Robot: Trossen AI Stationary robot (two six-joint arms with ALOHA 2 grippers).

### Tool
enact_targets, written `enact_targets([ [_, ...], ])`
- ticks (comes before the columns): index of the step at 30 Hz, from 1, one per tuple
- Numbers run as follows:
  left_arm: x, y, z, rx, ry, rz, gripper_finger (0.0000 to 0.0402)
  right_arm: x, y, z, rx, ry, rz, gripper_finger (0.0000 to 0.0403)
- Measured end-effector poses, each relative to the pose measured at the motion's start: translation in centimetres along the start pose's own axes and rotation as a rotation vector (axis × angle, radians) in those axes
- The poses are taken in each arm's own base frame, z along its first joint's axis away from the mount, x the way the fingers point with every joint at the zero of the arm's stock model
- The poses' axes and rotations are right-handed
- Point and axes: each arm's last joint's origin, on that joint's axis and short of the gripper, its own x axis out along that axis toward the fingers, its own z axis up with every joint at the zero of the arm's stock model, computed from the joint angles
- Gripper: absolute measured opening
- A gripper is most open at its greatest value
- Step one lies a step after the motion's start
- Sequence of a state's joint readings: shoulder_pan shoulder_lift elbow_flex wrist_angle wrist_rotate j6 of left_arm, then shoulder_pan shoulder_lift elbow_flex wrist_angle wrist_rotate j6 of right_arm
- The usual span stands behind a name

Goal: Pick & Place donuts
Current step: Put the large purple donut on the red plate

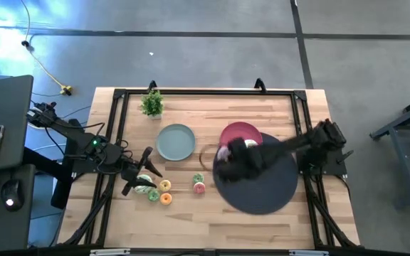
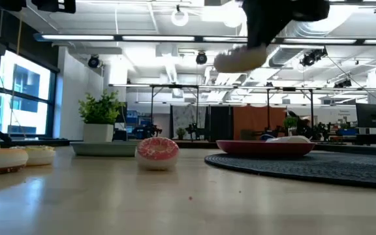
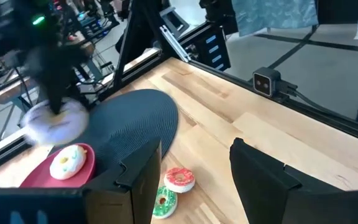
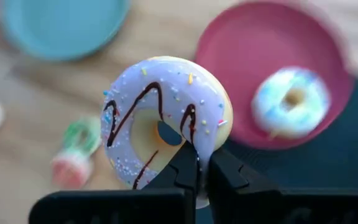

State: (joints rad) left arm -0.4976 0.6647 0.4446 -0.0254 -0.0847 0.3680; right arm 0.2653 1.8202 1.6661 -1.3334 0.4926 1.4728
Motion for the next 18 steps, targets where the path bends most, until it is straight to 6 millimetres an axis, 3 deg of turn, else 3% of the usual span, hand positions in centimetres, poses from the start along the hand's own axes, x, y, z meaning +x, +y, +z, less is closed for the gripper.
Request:
enact_targets([
  [4,0.0,0.1,0.0,0.003,0.011,0.027,0.0184,4.3,-1.5,4.7,-0.014,0.085,-0.058,0.0009],
  [8,0.0,0.2,-0.1,0.001,0.026,0.065,0.0184,8.1,-4.2,7.7,0.058,0.159,0.115,0.0005],
  [13,0.0,0.3,-0.1,-0.006,0.043,0.107,0.0184,10.4,-9.7,7.2,0.239,0.131,0.173,0.0006],
  [18,-0.1,0.5,-0.2,-0.005,0.072,0.178,0.0184,11.4,-12.7,6.0,0.277,0.175,0.248,0.0005],
])
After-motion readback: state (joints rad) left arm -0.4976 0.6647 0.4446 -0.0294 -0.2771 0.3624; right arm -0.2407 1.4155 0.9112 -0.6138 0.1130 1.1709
